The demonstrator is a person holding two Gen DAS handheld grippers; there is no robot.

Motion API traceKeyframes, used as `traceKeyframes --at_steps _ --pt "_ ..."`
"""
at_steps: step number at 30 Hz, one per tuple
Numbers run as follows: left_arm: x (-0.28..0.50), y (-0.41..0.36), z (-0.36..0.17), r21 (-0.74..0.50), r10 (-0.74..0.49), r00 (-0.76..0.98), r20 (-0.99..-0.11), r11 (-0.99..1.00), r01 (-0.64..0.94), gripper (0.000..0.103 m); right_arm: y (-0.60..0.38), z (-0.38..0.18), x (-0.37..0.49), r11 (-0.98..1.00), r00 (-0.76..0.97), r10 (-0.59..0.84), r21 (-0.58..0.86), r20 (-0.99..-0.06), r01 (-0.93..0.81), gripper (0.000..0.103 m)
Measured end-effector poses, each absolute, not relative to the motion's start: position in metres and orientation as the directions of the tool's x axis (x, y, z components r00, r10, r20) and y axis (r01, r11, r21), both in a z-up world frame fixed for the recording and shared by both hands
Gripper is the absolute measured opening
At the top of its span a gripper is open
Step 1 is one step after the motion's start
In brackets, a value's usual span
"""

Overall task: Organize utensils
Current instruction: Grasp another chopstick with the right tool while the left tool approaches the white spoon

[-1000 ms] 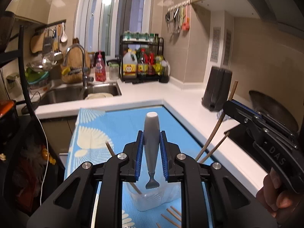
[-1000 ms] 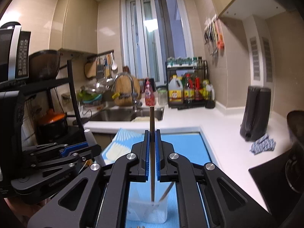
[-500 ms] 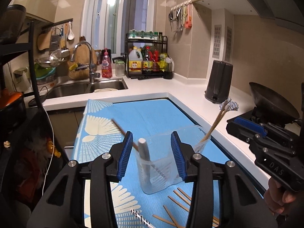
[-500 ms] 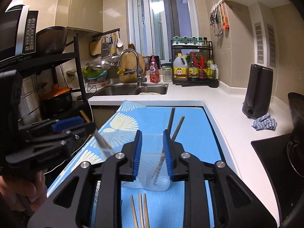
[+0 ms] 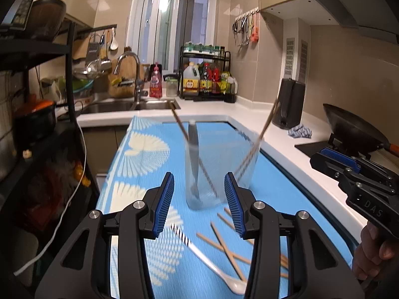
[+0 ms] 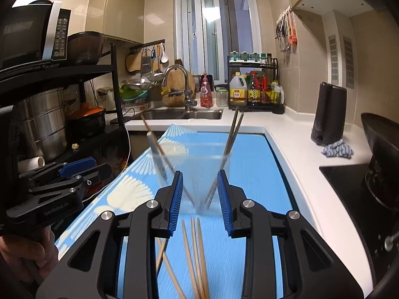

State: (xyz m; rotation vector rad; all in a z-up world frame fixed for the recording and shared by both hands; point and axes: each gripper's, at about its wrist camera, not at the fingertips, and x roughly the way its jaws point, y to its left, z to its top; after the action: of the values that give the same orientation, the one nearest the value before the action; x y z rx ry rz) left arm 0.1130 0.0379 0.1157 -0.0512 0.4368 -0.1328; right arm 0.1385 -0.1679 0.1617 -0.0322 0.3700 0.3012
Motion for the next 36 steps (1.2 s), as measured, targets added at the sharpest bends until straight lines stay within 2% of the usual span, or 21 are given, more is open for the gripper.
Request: traceKeyframes --at_steps 12,16,20,30,36 --pt "0.068 0.041 0.04 -0.104 -0.122 0.862 -0.492 0.991 0.081 0.042 -0.193 0.075 0.1 0.971 0.846 0.227 0.041 -0.483 -0.236 0.029" --pt "0.052 0.04 0.016 -0.127 -0.126 0.852 -0.509 0.989 0.07 0.032 -0.203 0.048 0.097 0.973 0.816 0.221 0.072 -0.535 -0.217 0.026" --pt "0.039 0.034 -0.002 -0.144 -0.139 0.84 -0.525 0.987 0.073 0.032 -0.205 0.034 0.096 0.972 0.795 0.23 0.086 -0.562 -0.22 0.026" --pt "0.031 0.009 -0.005 -0.135 -0.185 0.832 -0.523 0.982 0.133 0.032 -0.199 0.015 0.11 0.969 0.747 0.22 0.055 -0.628 -0.239 0.025" --pt "0.035 0.006 -0.005 -0.137 -0.186 0.824 -0.535 0.982 0.132 0.032 -0.194 0.012 0.107 0.968 0.745 0.214 0.033 -0.632 -0.25 0.025"
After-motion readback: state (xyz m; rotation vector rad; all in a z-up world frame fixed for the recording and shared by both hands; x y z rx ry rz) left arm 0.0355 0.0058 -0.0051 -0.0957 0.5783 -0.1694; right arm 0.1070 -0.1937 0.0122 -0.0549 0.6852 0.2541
